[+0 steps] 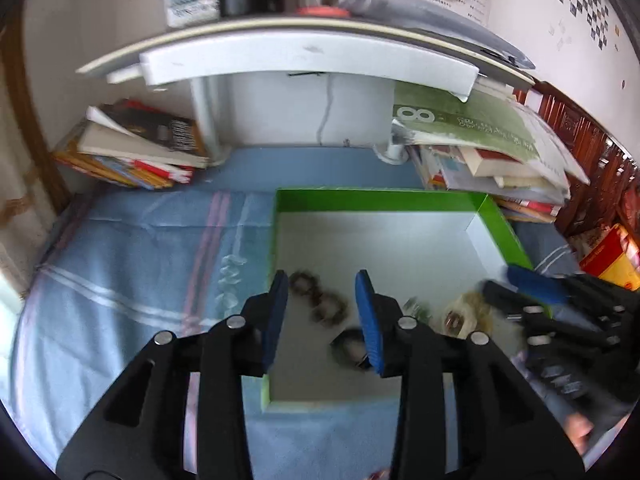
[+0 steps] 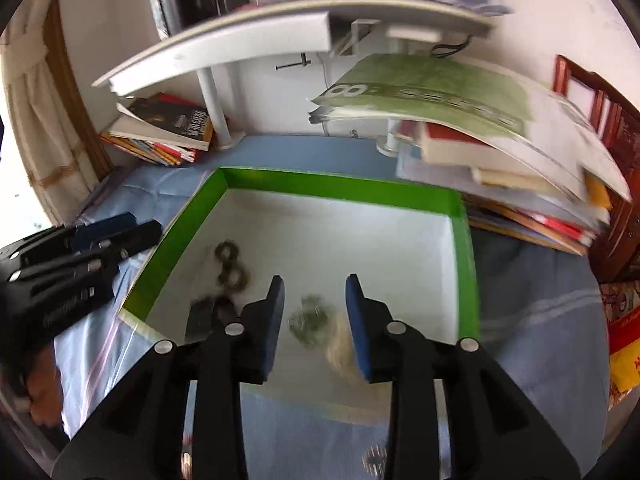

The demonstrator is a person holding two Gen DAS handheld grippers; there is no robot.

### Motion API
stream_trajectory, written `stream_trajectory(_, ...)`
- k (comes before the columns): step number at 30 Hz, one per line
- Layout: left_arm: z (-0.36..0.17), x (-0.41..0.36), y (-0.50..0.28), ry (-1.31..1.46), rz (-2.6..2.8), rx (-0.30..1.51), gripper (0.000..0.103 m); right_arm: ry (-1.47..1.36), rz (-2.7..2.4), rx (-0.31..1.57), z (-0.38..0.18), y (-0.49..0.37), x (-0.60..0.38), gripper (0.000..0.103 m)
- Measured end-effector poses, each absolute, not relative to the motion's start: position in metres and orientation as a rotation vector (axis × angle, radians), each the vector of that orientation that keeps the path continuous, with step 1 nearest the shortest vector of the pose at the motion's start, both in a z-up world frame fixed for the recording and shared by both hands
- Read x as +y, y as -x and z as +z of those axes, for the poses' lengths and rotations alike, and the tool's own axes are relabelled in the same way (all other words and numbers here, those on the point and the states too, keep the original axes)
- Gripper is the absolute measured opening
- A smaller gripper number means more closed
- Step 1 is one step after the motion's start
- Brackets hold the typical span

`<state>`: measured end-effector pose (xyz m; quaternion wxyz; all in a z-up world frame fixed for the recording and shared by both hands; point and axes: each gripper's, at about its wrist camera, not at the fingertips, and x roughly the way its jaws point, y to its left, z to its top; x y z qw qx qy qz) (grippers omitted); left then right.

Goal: Organize jewelry
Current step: 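Carry the wooden bracelet and jade pendant into the green box, open both tools, then withdraw both tools from the box to the remaining jewelry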

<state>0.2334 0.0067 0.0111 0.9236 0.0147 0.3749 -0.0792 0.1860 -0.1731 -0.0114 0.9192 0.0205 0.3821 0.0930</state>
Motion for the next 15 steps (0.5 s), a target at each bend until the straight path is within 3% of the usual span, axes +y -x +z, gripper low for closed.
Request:
stream_trajectory(5,-0.007,0.018,-0.164,-0.094,-0.117,0.779,0.042,0.001,0.212,0.827,-0.04,-0.109,-0.182,0.032)
stream_trajectory(9,-0.044,0.021,-0.119,-0.072,-0.171,0.862,0.043,-0.013,0.204,0.864,-0.065,-0.072,-0.187,0.032)
stream_trajectory(15,-0.08,0.013,-0.112,-0.064,-0.233,0.959,0.043,-0.072,0.232,0.907,-0.09,-0.052,-0.181,0.032)
